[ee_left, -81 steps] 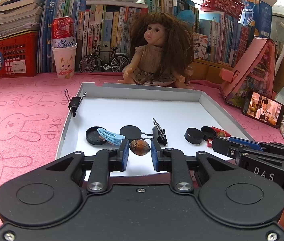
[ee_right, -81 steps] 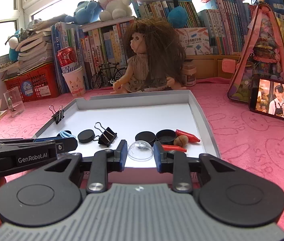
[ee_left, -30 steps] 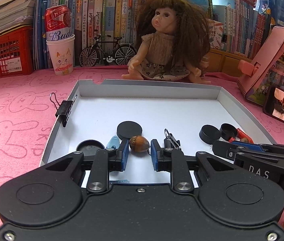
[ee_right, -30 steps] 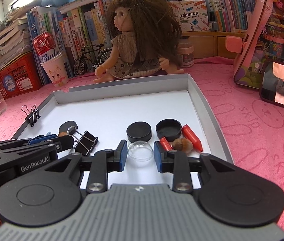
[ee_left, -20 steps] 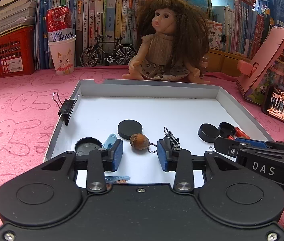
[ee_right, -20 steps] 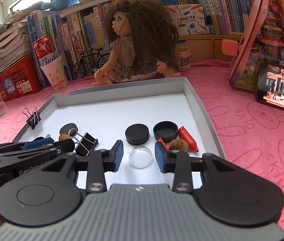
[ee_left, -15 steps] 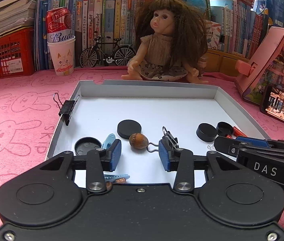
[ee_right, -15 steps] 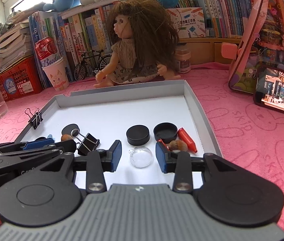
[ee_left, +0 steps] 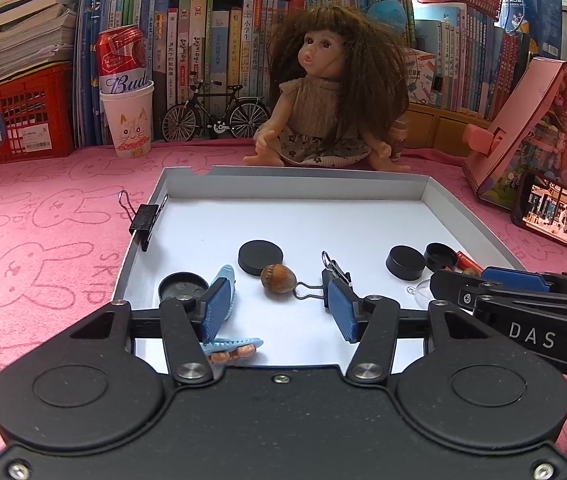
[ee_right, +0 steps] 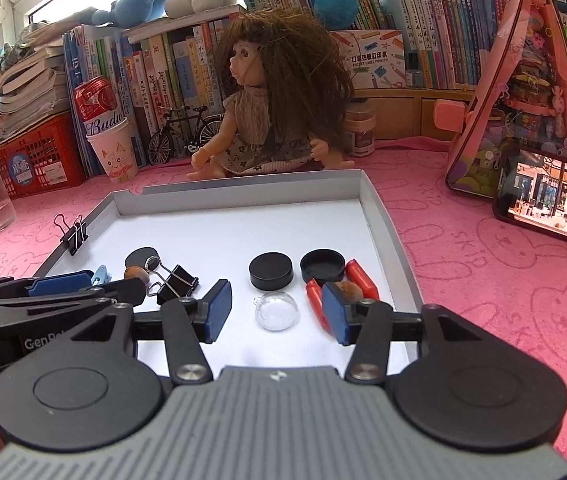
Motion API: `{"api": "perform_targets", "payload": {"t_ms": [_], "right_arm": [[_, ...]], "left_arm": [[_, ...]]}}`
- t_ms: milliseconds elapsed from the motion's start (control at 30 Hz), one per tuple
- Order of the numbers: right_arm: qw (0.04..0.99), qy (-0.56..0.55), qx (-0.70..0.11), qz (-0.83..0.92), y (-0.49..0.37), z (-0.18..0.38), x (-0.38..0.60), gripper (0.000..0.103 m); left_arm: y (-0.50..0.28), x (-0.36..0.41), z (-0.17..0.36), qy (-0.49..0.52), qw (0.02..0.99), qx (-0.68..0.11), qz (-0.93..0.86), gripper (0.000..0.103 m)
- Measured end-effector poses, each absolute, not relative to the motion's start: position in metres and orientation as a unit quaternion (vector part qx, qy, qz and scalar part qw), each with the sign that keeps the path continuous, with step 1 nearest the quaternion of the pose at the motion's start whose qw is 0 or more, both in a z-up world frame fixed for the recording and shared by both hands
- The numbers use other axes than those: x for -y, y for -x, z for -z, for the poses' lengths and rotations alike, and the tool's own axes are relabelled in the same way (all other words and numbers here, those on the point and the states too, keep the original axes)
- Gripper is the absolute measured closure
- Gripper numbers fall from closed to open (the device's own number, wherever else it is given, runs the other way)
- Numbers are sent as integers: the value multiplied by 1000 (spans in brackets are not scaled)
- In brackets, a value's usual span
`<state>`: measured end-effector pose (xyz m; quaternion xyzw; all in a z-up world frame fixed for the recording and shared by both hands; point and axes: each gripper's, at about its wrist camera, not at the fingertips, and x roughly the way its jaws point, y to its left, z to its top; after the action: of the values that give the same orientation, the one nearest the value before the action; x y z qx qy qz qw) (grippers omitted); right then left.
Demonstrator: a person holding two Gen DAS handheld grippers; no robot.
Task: Organize rigid objects
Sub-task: 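Lower both grippers into the tray and open them to release nut and dome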
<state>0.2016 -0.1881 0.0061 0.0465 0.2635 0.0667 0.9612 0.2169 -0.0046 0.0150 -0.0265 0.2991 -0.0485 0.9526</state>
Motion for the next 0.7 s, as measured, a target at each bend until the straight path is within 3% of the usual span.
{"api": "perform_targets", "payload": {"t_ms": [700], "right_arm": [[968,-24,-243,-60,-159,-10,194,23]], "left_arm": [[-158,-1,-34,33,959,-274,70,33]]}}
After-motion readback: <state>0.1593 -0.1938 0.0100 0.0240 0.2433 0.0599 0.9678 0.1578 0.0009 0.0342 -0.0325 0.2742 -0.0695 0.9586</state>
